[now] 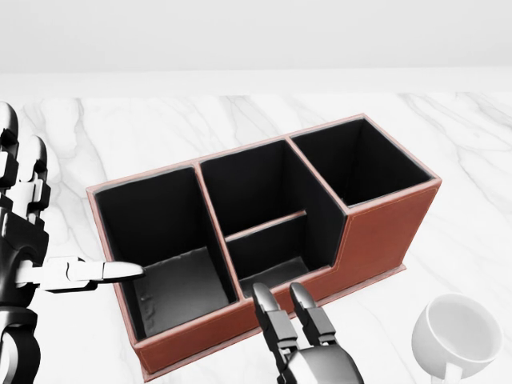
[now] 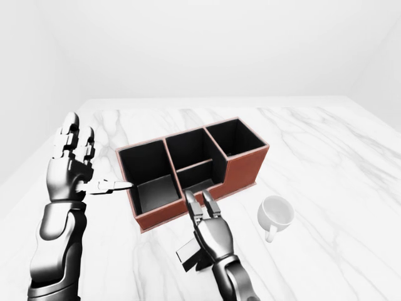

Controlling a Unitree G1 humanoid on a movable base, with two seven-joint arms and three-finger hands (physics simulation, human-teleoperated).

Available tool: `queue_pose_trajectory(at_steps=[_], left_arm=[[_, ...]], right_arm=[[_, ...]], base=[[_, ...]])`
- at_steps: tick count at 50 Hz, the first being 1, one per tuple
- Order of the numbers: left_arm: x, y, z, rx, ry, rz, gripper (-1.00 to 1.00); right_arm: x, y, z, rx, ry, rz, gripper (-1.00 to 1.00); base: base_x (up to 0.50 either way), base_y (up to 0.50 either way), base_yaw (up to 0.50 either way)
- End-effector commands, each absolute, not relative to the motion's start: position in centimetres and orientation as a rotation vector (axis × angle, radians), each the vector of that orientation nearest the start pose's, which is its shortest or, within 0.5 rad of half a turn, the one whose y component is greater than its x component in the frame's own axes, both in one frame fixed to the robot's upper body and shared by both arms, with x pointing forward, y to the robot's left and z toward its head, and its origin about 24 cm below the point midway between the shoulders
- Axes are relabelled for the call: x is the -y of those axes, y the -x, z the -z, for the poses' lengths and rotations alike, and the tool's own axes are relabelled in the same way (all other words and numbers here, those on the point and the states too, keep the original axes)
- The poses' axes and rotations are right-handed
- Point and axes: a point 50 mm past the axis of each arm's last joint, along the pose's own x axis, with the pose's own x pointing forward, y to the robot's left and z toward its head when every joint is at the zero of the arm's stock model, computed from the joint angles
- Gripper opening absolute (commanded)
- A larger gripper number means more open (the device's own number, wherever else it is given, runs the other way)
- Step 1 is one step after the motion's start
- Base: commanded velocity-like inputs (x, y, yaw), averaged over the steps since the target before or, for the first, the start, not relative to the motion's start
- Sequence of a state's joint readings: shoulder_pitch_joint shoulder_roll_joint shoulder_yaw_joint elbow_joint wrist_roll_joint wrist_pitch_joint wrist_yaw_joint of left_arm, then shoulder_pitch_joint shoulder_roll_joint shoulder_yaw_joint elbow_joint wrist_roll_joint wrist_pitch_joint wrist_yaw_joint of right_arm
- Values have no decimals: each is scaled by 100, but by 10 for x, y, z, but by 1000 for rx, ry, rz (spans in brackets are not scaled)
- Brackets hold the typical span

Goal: Pick up the book and place it in the front compartment of the caddy.

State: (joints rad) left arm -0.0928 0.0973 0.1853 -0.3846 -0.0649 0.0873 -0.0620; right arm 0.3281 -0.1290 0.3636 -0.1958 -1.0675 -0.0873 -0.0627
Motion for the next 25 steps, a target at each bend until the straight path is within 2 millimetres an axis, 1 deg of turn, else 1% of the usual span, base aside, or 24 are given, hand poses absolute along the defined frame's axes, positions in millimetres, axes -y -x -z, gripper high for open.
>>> queue_pose_trajectory(at_steps=[1, 15, 16, 17, 25], left_arm=[[-194, -251, -149, 400, -63, -70, 100], [-194, -251, -149, 398, -62, -70, 100], [-194, -251, -149, 397, -62, -70, 100], [-194, -251, -149, 400, -62, -71, 100], [-193, -251, -149, 397, -61, -69, 100]], right_arm=[[93, -175, -17, 125, 1080, -335, 100], [94, -175, -12, 109, 1081, -337, 100], [94, -175, -11, 106, 1082, -338, -55], [95, -175, -11, 105, 1080, -337, -100], [95, -175, -12, 106, 1081, -335, -100]], base=[[0, 0, 0], [0, 0, 0], [0, 0, 0], [0, 0, 0], [0, 0, 0]])
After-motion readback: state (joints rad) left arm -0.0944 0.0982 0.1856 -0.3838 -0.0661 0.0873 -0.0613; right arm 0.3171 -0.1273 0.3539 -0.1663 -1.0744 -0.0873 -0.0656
